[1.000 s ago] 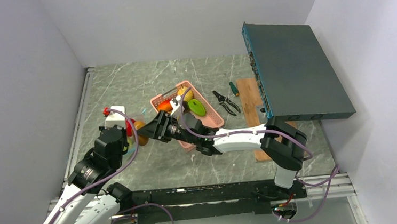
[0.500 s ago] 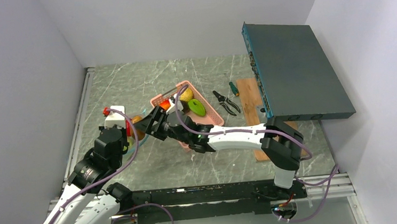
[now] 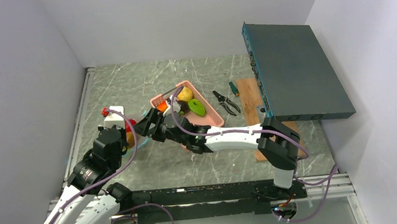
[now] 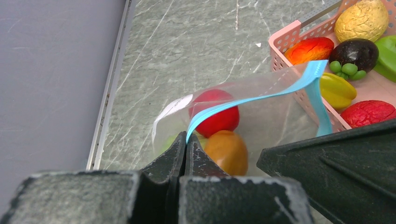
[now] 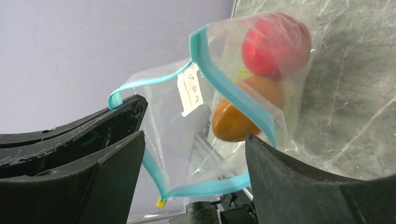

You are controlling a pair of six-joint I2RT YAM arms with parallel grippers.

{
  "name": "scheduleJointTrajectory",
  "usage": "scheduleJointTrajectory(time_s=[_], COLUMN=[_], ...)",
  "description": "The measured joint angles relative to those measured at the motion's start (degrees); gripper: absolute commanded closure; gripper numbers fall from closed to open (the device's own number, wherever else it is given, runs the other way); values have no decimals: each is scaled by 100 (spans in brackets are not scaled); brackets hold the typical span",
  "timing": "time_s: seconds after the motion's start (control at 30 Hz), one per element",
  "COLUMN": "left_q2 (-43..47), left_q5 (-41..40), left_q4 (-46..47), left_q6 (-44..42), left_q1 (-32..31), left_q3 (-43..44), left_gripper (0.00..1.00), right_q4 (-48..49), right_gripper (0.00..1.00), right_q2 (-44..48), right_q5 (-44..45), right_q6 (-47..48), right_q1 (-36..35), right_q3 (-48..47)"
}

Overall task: Place the food in the zip-top bag and seal the zipper
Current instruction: Place the fake vegetable in the zipper food storage bag, then pick up the fake fruit from the bin.

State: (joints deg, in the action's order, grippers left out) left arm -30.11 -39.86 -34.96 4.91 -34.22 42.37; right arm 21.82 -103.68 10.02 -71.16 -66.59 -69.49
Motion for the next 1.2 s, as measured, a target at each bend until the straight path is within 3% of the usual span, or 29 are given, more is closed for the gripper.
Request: scheduleJointTrajectory(time_s=[0.33,0.6,0.67,0.97,1.2], left_q2=[2,0,0,-13,-13], left_q5=[-4,-2,-2,-2,-4], left_q4=[0,2,0,0,2], left_q6=[0,-4,-17,-35,-37], left_q1=[0,0,0,0,0], left_q3=[-2,-2,-2,-2,-2], left_gripper=[100,100,100,100,100], right_q4=[15,22,24,-129,-487], right_gripper=[25,33,41,100,100], right_q2=[291,1049,1318,2260,2494], right_q5=[22,83,87,772,1762], right_q6=[612,2004,2452,4026,4752], right_q1=[-39,-168,-188,-197,-70], right_q3=[225,599,734,1410,1722])
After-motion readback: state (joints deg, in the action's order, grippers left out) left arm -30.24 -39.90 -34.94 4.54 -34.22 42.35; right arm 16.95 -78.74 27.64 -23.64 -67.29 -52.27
